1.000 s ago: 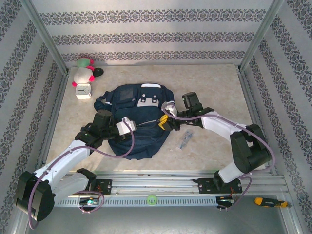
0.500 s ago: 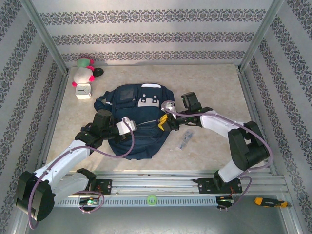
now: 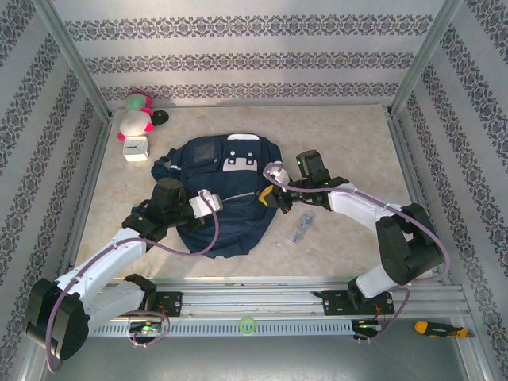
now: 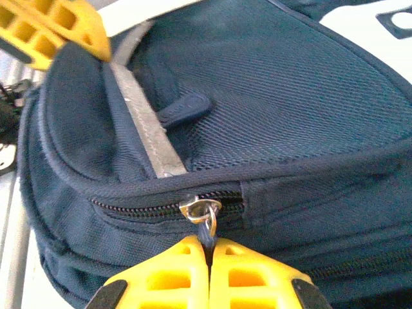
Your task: Pack the student bag
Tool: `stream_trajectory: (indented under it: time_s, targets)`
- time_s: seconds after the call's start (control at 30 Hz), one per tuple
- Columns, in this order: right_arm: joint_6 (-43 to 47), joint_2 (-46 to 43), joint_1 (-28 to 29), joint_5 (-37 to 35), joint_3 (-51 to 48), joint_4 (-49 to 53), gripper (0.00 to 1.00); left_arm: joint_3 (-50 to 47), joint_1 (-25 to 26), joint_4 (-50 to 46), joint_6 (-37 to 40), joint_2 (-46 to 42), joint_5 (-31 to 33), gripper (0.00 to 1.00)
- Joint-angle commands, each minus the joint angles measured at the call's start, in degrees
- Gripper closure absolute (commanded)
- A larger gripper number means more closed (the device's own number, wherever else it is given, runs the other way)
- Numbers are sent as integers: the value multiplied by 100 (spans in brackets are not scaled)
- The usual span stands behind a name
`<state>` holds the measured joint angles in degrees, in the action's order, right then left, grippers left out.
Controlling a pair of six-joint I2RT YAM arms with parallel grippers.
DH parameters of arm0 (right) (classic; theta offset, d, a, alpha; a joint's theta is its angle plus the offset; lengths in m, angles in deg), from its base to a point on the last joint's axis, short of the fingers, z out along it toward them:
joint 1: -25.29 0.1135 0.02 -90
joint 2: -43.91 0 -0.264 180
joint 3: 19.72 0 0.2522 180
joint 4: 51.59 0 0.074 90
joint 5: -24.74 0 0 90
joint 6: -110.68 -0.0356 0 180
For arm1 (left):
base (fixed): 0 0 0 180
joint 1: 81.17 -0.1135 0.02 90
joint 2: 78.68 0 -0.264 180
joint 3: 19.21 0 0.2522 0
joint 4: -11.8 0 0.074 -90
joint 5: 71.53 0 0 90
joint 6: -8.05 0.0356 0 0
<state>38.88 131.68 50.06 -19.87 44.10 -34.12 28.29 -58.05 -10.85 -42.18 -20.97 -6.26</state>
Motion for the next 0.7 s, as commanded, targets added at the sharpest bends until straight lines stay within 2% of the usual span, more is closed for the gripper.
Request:
stream_trajectory:
  time_s: [0.0, 0.17, 0.23, 0.3, 0.37, 0.43, 0.57, 0.67]
  targets:
    - [-47, -97, 81, -880, 105, -168, 100, 71, -40, 427, -110, -60, -93, 100]
    - [120, -131, 167, -846, 66, -131, 100, 55, -35, 431, -101, -58, -111, 100]
    - [270, -76, 186, -210, 68, -167, 78, 69, -39, 474, -135, -21, -243, 100]
    - [283, 80, 177, 225, 157, -209, 73, 76, -34, 515, -157, -2, -310, 100]
    - [194, 274, 155, 508, 288, -269, 72, 95, -33, 535, -187, 3, -361, 100]
    - [122, 396, 153, 465, 389, -274, 77, 113, -35, 532, -191, -9, -356, 100]
    - [13, 238, 118, -187, 309, -248, 100, 110, -39, 497, -184, -70, -181, 100]
    - [-123, -75, 48, -707, 173, -216, 100, 120, -40, 410, -137, -38, 57, 100]
